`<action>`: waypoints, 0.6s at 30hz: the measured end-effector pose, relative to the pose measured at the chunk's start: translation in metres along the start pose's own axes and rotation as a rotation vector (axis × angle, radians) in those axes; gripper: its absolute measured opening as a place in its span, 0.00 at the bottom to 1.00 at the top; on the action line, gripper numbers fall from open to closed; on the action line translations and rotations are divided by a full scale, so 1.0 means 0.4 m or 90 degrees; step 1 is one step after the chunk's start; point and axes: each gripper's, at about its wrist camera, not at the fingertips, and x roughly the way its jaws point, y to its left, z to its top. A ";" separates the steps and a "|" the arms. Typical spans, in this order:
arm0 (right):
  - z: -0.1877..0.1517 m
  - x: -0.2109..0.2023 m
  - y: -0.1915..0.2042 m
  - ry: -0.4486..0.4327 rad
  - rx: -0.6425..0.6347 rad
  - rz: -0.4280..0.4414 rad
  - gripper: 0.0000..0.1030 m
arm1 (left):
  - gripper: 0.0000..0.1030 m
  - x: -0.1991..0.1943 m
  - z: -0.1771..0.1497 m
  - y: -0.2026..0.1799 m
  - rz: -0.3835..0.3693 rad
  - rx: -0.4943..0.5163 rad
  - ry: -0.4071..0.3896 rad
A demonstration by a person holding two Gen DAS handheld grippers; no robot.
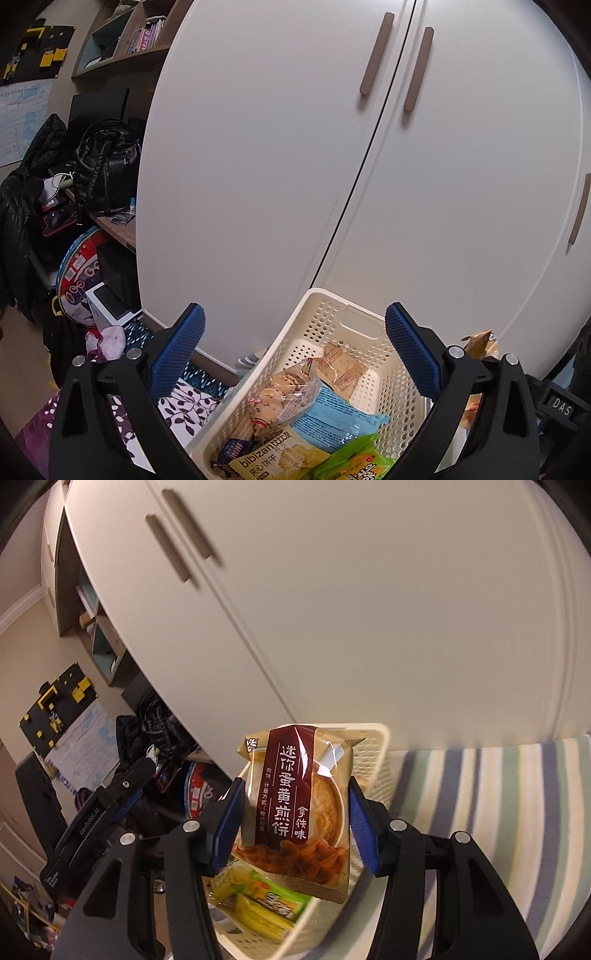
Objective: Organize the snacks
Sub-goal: 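Carry the waffle bag over the basket and open the right tool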
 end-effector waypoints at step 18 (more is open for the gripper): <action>-0.020 0.158 0.096 0.047 -0.030 -0.051 0.59 | 0.97 0.005 0.013 0.063 0.016 -0.029 0.000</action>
